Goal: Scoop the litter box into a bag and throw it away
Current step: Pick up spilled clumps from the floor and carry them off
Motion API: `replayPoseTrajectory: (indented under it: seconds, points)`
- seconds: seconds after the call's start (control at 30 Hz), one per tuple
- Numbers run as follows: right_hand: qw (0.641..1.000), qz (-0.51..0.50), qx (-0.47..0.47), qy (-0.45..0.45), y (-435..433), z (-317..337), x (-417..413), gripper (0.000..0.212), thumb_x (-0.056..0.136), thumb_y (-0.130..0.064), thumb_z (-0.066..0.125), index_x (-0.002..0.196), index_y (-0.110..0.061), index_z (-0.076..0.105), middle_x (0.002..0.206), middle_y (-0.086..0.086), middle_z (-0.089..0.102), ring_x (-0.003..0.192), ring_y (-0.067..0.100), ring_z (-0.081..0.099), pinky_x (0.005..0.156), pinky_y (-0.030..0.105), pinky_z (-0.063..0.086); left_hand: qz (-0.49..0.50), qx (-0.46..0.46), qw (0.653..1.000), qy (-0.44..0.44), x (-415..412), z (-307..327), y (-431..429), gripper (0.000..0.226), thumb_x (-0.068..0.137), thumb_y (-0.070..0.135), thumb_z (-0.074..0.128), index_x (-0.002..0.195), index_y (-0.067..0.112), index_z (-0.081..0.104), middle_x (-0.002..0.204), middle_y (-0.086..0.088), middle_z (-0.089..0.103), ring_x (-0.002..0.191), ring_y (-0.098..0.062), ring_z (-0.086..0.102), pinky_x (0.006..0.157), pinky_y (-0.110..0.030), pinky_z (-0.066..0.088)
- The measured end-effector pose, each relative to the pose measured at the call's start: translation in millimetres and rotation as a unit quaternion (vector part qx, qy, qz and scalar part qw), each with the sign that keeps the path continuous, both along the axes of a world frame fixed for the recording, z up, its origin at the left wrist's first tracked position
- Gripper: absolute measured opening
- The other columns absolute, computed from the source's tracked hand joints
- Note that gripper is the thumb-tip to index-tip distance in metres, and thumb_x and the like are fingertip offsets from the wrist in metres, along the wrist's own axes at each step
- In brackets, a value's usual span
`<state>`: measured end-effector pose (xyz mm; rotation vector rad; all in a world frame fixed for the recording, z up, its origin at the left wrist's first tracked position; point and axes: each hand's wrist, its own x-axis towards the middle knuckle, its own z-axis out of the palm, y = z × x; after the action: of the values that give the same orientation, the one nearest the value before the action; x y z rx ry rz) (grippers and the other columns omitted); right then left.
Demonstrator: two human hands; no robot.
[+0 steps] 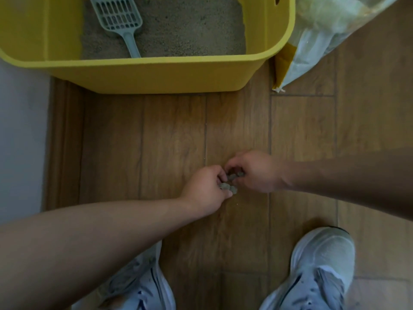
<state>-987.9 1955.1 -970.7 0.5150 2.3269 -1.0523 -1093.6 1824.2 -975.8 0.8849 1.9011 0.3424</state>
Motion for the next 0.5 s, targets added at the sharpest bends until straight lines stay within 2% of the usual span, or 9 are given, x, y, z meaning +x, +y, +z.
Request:
replayPoseTrajectory:
  seconds: [0.1, 0.2, 0.4, 0.5]
  points:
    - [1.000, 0.005, 0.013, 0.007, -1.0, -4.1, -0.6, 0.026, 0.087, -0.022, 0.066, 0.113, -0.023, 0.066, 0.094, -0.010, 0.049, 0.086, 0.010, 0.047, 0.073, 0.023, 0.035, 0.007, -0.002, 1.000, 0.016, 3.2, -2.2, -1.1, 0.022, 0.077, 0.024, 0.081, 0.084, 0.024, 0.061, 0.072, 0.009, 0.059, 0.069, -0.012, 0.058, 0.060, -0.029, 0.045]
    - [0.999, 0.010, 0.020, 0.024, -3.6, -6.5, -1.8, 0.022, 0.084, -0.023, 0.067, 0.106, -0.019, 0.064, 0.090, -0.007, 0.049, 0.083, 0.014, 0.048, 0.069, 0.024, 0.033, 0.005, -0.002, 0.999, 0.038, 4.4, -3.1, -1.6, 0.023, 0.076, 0.027, 0.081, 0.083, 0.024, 0.060, 0.071, 0.010, 0.057, 0.071, -0.015, 0.058, 0.063, -0.030, 0.048]
    - [0.999, 0.013, 0.010, 0.039, -3.1, -9.1, -2.4, 0.023, 0.081, -0.021, 0.068, 0.103, -0.018, 0.067, 0.089, -0.005, 0.052, 0.080, 0.011, 0.045, 0.069, 0.026, 0.036, 0.004, -0.005, 0.998, 0.058, 6.4, -5.1, -1.0, 0.026, 0.075, 0.027, 0.082, 0.077, 0.026, 0.055, 0.073, 0.009, 0.057, 0.074, -0.018, 0.059, 0.061, -0.031, 0.043]
    - [1.000, 0.002, 0.007, 0.030, -0.5, -9.3, -2.8, 0.022, 0.081, -0.020, 0.067, 0.103, -0.019, 0.066, 0.089, -0.005, 0.053, 0.081, 0.013, 0.049, 0.069, 0.028, 0.039, -0.001, -0.005, 0.998, 0.061, 6.4, -3.5, -1.8, 0.022, 0.076, 0.027, 0.081, 0.080, 0.025, 0.059, 0.076, 0.008, 0.061, 0.075, -0.016, 0.060, 0.063, -0.030, 0.047]
